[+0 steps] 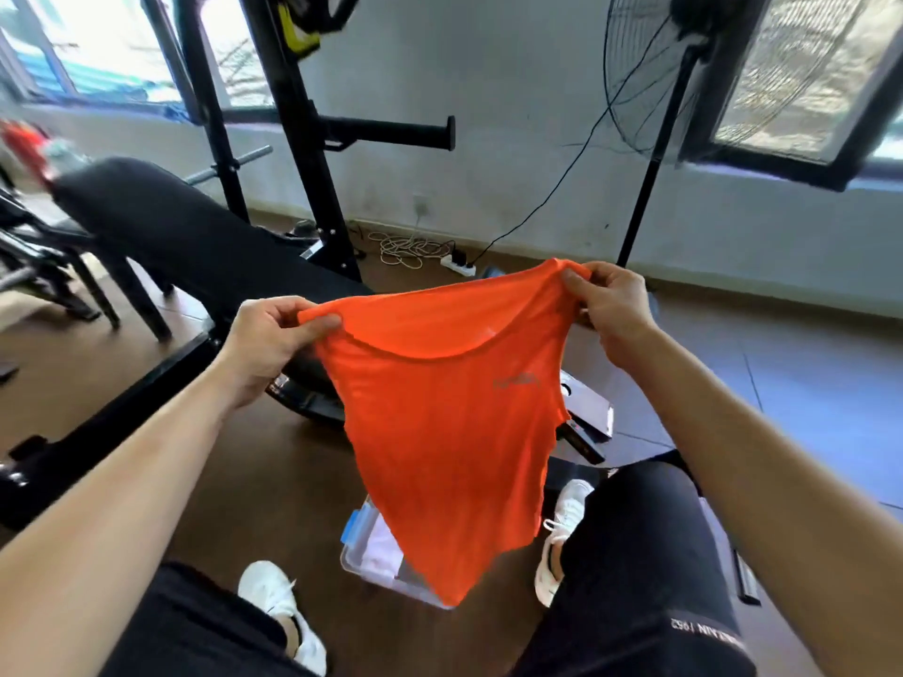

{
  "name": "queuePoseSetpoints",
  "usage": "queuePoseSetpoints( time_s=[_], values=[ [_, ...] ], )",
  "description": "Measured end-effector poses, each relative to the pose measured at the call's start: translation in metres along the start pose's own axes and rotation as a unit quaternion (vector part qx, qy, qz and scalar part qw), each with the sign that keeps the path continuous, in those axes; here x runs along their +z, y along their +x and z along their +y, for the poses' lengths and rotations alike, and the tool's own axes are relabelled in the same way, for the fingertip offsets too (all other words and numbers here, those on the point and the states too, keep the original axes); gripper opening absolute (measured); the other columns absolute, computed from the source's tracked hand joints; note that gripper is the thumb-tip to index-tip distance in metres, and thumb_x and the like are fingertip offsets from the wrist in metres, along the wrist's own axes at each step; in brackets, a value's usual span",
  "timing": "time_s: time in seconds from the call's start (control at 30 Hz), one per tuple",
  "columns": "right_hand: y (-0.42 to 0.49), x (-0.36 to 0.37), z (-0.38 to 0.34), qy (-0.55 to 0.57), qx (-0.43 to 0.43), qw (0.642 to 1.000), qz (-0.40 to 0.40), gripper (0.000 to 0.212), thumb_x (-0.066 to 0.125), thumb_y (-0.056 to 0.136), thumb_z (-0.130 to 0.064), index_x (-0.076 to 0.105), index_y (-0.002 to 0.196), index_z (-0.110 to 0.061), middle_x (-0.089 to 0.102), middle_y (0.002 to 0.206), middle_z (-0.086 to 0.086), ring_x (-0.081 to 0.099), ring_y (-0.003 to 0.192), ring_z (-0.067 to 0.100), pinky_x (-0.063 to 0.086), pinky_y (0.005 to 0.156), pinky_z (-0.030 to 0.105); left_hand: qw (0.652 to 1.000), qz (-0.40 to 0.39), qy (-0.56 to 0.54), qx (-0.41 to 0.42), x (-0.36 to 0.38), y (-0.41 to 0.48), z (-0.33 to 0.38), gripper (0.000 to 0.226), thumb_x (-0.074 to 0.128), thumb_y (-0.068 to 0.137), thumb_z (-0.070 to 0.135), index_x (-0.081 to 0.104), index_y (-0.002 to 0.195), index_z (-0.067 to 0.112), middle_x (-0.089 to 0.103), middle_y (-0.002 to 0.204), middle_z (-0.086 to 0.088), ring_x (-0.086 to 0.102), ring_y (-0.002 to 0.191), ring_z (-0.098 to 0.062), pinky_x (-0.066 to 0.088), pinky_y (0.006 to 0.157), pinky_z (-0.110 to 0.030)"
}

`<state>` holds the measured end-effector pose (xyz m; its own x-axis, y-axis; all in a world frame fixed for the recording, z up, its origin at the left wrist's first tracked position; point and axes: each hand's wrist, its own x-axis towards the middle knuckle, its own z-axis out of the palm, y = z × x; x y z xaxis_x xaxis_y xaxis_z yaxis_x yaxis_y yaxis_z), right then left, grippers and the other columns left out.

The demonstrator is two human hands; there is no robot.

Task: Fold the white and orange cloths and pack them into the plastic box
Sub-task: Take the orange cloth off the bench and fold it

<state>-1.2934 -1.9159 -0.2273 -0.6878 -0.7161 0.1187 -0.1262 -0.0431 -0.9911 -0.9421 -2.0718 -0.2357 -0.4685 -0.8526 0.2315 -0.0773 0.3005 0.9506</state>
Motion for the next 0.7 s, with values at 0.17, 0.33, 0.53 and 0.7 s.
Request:
queuePoseSetpoints(
  time_s=[0.17, 0.33, 0.53, 0.7],
  values=[
    [0.005, -0.006, -0.022, 0.121, 0.068, 0.983, -0.119, 0.015, 0.067, 0.096, -0.022, 0.068, 0.081, -0.02, 0.065, 0.07, -0.005, 0.062, 0.065, 0.01, 0.055, 0.067, 0.026, 0.995, 0.065, -0.067, -0.042, -0.014, 0.017, 0.022, 0.046, 0.09, 0.059, 0.058, 0.065, 0.061, 0.019, 0.053, 0.059, 0.006, 0.044, 0.057, -0.013, 0.043, 0.057, -0.029],
    [0.014, 0.023, -0.016, 0.022, 0.068, 0.997, -0.014, 0.012, 0.075, 0.09, -0.022, 0.07, 0.088, -0.011, 0.062, 0.073, 0.003, 0.059, 0.053, 0.008, 0.054, 0.052, 0.019, 0.989, 0.132, 0.038, -0.053, -0.009, 0.032, 0.027, 0.038, 0.083, 0.08, 0.044, 0.065, 0.062, 0.017, 0.049, 0.066, -0.005, 0.041, 0.057, -0.015, 0.039, 0.052, -0.027],
    [0.016, 0.044, -0.012, -0.002, 0.023, 1.0, 0.015, 0.015, 0.076, 0.088, -0.017, 0.069, 0.075, -0.014, 0.06, 0.07, 0.003, 0.055, 0.063, 0.015, 0.058, 0.065, 0.034, 0.981, 0.172, 0.055, -0.07, -0.012, 0.034, 0.021, 0.028, 0.082, 0.084, 0.036, 0.068, 0.07, 0.015, 0.052, 0.05, 0.012, 0.046, 0.049, -0.004, 0.047, 0.053, -0.025],
    [0.016, 0.064, -0.019, -0.012, -0.014, 0.999, 0.049, 0.014, 0.083, 0.079, -0.022, 0.073, 0.072, -0.016, 0.067, 0.073, 0.006, 0.062, 0.068, 0.02, 0.063, 0.066, 0.045, 0.979, 0.186, 0.037, -0.073, 0.001, 0.027, 0.033, 0.033, 0.078, 0.088, 0.038, 0.062, 0.071, 0.014, 0.056, 0.065, -0.002, 0.054, 0.059, -0.012, 0.052, 0.045, -0.019]
  ],
)
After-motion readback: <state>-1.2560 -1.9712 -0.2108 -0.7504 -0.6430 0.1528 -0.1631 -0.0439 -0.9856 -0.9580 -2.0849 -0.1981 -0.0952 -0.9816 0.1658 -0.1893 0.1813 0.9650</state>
